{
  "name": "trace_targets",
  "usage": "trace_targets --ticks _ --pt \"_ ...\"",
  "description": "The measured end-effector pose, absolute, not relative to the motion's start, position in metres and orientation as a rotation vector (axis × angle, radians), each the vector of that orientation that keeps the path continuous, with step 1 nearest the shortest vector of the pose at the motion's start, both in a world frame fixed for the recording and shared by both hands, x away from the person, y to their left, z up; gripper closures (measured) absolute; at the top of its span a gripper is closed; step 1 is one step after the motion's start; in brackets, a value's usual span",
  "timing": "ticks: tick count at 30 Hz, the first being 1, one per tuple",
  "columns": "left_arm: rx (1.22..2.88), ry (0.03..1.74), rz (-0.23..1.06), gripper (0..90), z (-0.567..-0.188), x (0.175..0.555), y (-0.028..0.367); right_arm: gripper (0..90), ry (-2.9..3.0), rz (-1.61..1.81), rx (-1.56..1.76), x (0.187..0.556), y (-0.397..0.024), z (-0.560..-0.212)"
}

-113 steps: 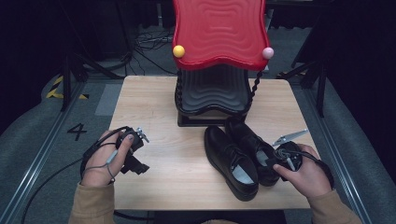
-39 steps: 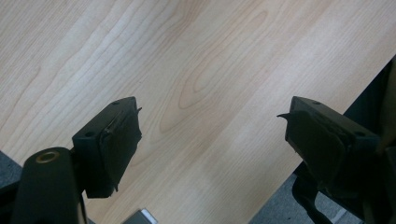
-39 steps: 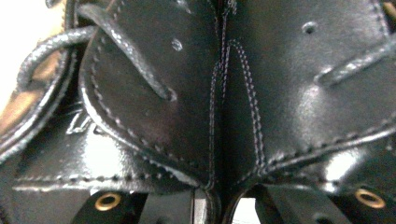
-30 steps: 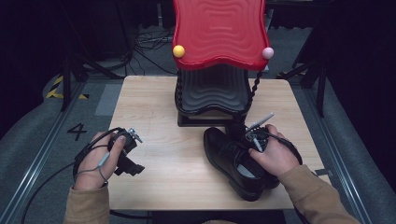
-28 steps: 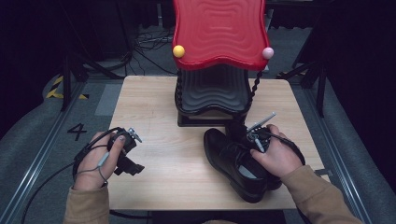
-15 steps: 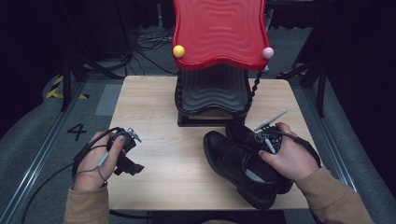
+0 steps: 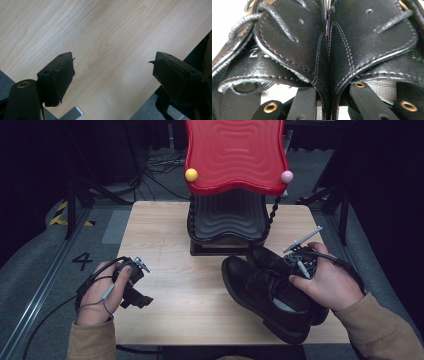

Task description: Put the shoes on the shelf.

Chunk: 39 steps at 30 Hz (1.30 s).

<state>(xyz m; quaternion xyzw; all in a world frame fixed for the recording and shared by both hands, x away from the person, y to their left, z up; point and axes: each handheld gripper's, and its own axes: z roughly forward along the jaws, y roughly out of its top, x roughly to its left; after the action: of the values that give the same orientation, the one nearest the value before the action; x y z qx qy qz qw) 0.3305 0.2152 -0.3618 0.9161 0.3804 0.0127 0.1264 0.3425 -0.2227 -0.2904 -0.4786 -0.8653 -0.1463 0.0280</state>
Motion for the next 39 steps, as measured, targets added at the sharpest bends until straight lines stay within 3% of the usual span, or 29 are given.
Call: trace_targets --ticks 39 --pt "2.636 1.124 0.095 17.9 -0.365 0.323 0.228 81.6 -2.669 -0.594 -1.516 0.345 -0.249 -0.177"
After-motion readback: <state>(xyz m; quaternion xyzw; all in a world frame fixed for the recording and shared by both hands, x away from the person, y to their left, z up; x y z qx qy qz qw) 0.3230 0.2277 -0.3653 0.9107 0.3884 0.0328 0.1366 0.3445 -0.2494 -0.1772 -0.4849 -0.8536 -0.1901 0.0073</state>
